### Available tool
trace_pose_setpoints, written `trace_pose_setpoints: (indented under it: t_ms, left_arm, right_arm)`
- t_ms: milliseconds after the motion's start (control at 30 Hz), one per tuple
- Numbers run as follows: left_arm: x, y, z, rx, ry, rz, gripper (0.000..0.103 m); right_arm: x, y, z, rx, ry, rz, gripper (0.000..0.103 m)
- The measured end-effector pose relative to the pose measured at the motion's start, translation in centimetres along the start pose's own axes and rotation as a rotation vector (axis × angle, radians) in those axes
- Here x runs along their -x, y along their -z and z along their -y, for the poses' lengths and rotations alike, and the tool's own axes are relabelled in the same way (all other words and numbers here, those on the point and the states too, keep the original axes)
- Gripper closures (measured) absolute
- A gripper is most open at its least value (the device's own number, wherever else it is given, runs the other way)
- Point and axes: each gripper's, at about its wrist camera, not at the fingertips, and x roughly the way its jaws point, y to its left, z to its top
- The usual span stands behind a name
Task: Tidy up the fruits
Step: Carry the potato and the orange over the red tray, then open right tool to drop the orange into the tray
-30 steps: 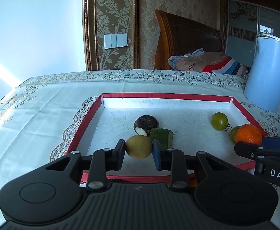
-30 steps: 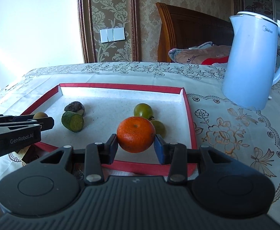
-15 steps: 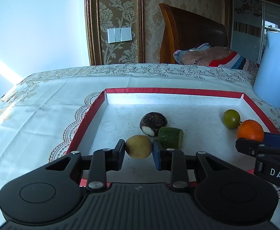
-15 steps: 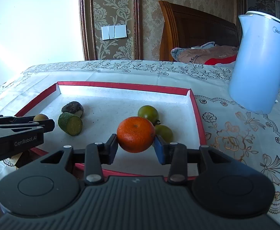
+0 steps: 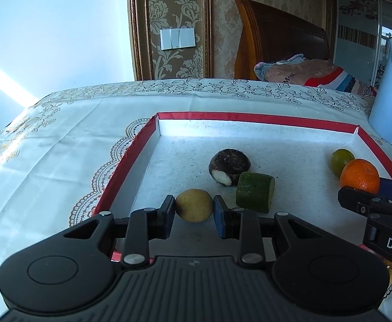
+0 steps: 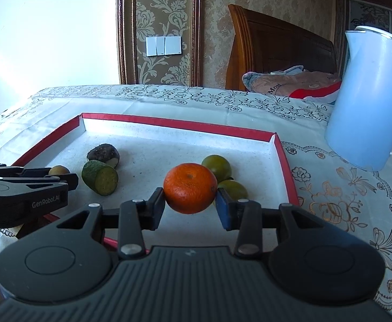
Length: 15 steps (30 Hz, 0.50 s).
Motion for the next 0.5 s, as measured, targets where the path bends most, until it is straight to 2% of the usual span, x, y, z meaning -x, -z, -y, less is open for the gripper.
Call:
trace_pose_setpoints:
  t_ms: [267, 400, 500]
  left_arm:
    - [0.02, 0.18, -0.2, 0.005, -0.003, -0.006, 0.073]
    - [0.17, 0.36, -0.2, -0.004, -0.002, -0.001, 0.073]
    - [0.37, 0.44, -0.46, 0.002, 0.01, 0.0, 0.073]
  right_arm:
    - [0.11, 0.05, 0.04, -0.007, 0.002, -0.003, 0.063]
    - [0.28, 0.04, 0.09, -0.009, 0.006, 0.002, 0.051]
    - [0.37, 0.09, 0.09, -0.011, 0.004, 0.003, 0.051]
